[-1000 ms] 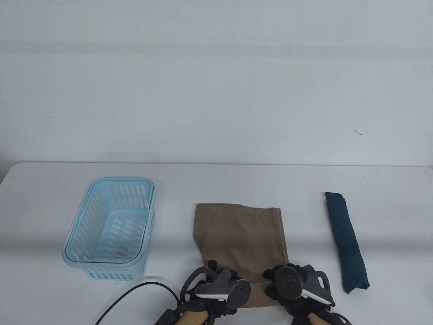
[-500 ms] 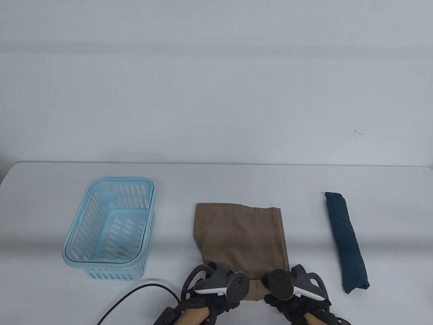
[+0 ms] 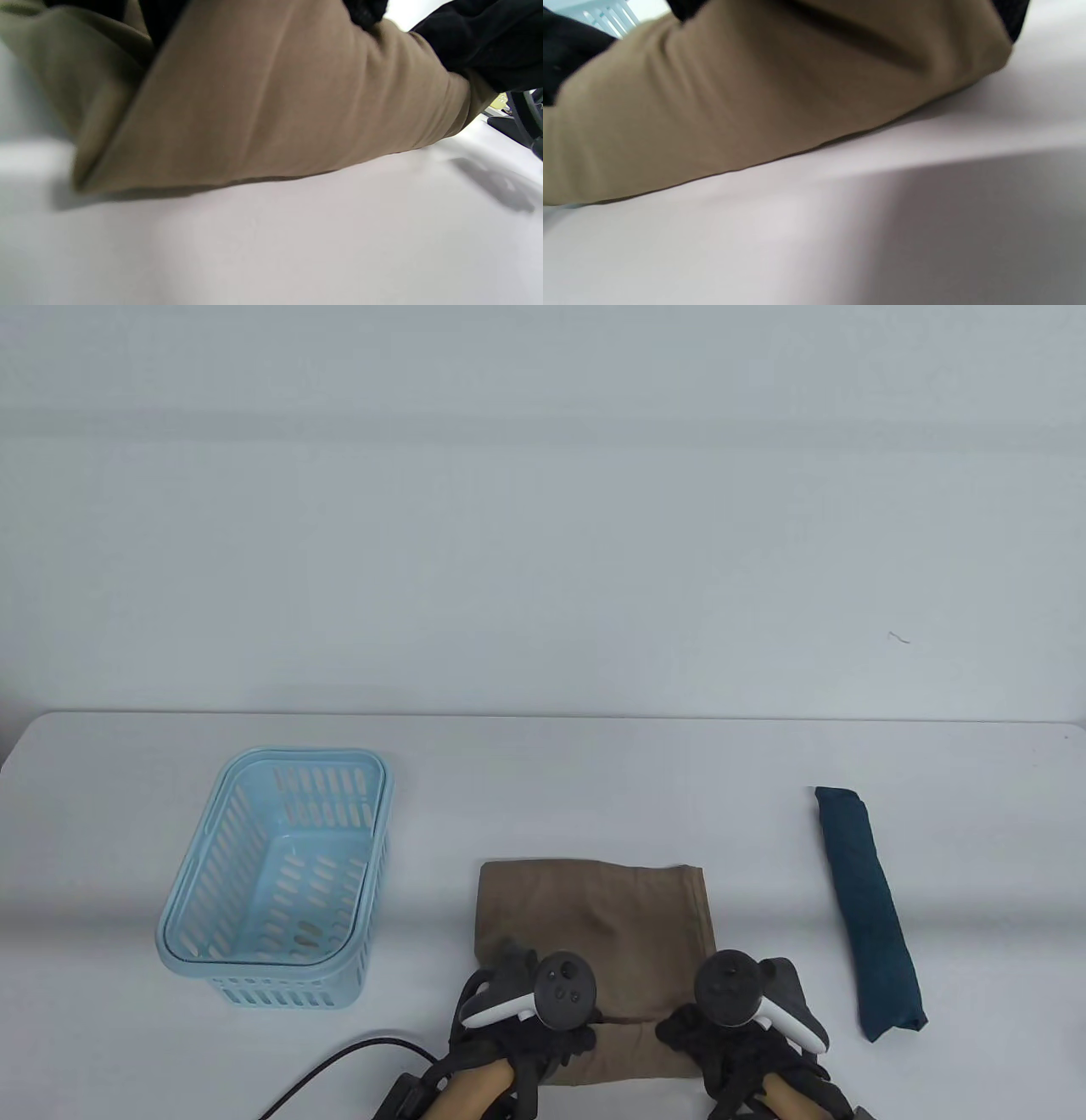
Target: Roll shorts into tight roll
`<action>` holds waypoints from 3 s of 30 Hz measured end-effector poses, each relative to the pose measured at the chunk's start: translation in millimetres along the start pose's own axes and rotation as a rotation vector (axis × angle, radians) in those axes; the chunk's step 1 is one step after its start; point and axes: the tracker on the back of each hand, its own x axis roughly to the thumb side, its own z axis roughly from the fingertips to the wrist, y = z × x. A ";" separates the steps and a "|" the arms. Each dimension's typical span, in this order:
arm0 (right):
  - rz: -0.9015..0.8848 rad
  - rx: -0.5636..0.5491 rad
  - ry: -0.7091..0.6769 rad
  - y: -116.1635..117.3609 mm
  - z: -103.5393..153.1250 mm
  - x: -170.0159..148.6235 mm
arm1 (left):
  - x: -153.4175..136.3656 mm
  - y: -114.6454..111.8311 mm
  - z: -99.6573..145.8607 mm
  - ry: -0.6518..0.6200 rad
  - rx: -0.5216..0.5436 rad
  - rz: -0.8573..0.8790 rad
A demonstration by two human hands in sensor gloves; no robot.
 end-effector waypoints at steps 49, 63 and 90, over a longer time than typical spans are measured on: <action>-0.181 0.094 -0.079 -7.4 0.9 -5.7 | -5.2 13.5 6.6 -0.025 0.048 0.018; -0.022 -0.109 -0.054 -5.6 3.8 -0.7 | 17.9 33.4 24.5 -0.040 -0.015 -0.175; 0.145 -0.029 -0.123 -10.1 6.1 -1.1 | 2.7 8.7 6.8 0.036 -0.017 -0.240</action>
